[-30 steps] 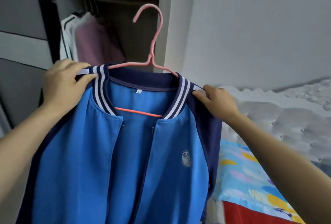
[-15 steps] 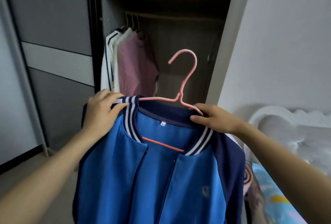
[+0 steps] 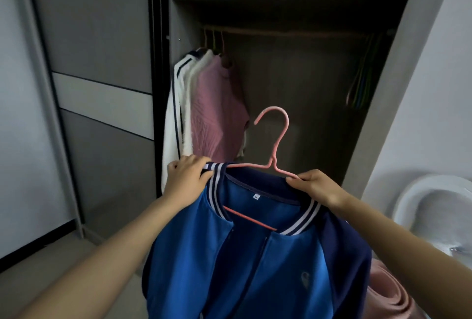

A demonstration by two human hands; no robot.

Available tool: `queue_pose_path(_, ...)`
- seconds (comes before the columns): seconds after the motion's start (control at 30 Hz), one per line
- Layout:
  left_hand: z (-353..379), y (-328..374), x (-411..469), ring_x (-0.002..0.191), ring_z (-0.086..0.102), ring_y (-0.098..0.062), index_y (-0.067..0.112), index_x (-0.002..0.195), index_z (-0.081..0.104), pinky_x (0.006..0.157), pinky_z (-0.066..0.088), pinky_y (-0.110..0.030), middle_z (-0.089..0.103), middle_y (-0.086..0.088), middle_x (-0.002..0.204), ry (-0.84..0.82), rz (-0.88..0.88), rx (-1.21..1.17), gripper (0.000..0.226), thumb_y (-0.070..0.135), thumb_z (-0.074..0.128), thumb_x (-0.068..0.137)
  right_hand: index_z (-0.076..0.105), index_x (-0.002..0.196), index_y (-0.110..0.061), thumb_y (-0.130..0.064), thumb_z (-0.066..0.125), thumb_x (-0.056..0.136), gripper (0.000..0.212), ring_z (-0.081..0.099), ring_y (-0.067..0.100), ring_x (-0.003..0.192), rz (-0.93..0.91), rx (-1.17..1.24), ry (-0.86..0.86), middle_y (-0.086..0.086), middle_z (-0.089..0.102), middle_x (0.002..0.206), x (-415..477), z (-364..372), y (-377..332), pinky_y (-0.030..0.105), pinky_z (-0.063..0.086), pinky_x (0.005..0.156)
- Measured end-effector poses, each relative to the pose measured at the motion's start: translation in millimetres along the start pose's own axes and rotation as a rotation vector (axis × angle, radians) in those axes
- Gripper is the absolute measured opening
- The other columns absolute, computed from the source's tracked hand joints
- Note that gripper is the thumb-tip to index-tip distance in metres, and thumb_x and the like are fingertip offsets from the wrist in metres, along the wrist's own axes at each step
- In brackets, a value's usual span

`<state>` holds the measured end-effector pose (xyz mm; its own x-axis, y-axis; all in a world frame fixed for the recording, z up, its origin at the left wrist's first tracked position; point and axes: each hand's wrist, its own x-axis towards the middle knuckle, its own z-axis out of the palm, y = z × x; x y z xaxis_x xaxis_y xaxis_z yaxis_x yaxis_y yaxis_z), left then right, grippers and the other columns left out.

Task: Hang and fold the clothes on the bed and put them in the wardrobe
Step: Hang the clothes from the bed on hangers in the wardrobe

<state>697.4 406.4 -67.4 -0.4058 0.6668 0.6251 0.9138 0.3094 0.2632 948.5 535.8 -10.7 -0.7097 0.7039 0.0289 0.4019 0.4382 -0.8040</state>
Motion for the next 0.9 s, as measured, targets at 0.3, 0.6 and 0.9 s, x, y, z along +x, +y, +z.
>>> queue_pose_path(0.3, 77, -29, 97, 0.136, 0.023, -0.021, 0.030, 0.146, 0.026, 0.106, 0.025, -0.041, 0.027, -0.002, 0.150, -0.207, 0.083, 0.148, 0.054, 0.048, 0.036, 0.096, 0.073, 0.074, -0.001, -0.020, 0.061, 0.089, 0.027, 0.067, 0.025, 0.069, 0.180, 0.119, 0.151, 0.018, 0.072, 0.076, 89, -48, 47, 0.029, 0.054, 0.068)
queue_pose_path(0.6, 110, -67, 176, 0.133, 0.026, -0.025, 0.024, 0.144, 0.032, 0.103, 0.026, -0.042, 0.031, -0.009, 0.147, -0.076, 0.023, 0.131, 0.048, 0.037, 0.036, 0.098, 0.071, 0.086, 0.006, -0.018, 0.062, 0.089, 0.026, 0.066, 0.029, 0.073, 0.259, 0.179, 0.250, 0.022, 0.070, 0.083, 174, -45, 43, 0.032, 0.053, 0.069)
queue_pose_path(0.9, 129, -77, 249, 0.139, 0.014, -0.031, 0.021, 0.148, 0.023, 0.106, 0.019, -0.046, 0.019, -0.015, 0.154, 0.060, -0.030, 0.181, 0.056, 0.033, 0.040, 0.096, 0.068, 0.088, 0.003, -0.018, 0.063, 0.089, 0.021, 0.066, 0.029, 0.066, 0.319, 0.367, 0.345, 0.019, 0.070, 0.076, 218, -58, 14, 0.031, 0.054, 0.056)
